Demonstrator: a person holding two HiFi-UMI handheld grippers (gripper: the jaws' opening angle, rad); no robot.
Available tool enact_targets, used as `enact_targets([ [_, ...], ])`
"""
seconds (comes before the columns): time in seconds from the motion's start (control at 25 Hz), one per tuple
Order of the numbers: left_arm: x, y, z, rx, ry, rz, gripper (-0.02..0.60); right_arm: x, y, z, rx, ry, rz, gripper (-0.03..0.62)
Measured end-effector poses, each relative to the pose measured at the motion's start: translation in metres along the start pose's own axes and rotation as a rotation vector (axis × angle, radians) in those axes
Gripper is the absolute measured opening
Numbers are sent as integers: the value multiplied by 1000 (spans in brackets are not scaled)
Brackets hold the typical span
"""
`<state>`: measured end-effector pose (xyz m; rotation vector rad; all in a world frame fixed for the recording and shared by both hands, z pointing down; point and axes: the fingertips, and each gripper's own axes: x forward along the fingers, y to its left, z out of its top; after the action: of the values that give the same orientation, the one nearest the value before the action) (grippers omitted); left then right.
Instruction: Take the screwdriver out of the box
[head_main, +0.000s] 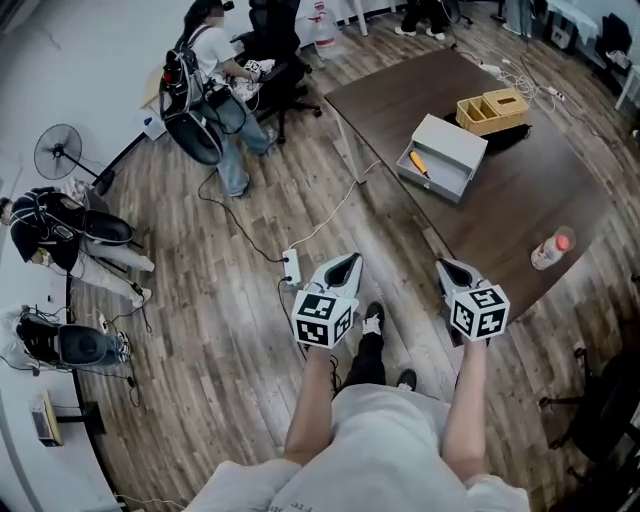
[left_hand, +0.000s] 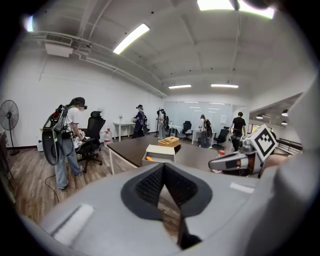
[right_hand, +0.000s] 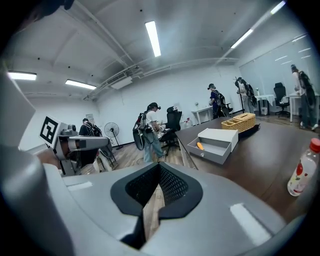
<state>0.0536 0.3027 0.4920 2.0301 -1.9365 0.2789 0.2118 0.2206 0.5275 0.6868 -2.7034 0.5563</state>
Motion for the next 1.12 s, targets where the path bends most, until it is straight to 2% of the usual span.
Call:
enact_targets([
  [0.32,86,40,29,-26,-1,-71,54,54,-50,18,36,47,-94,2],
  [0.68,160,93,58,-41,-4,-128,54,122,-80,52,68,58,-158,2],
  [1.12,206,144,72,-30,25,-228,54,170,-102,80,66,39,-274,0],
])
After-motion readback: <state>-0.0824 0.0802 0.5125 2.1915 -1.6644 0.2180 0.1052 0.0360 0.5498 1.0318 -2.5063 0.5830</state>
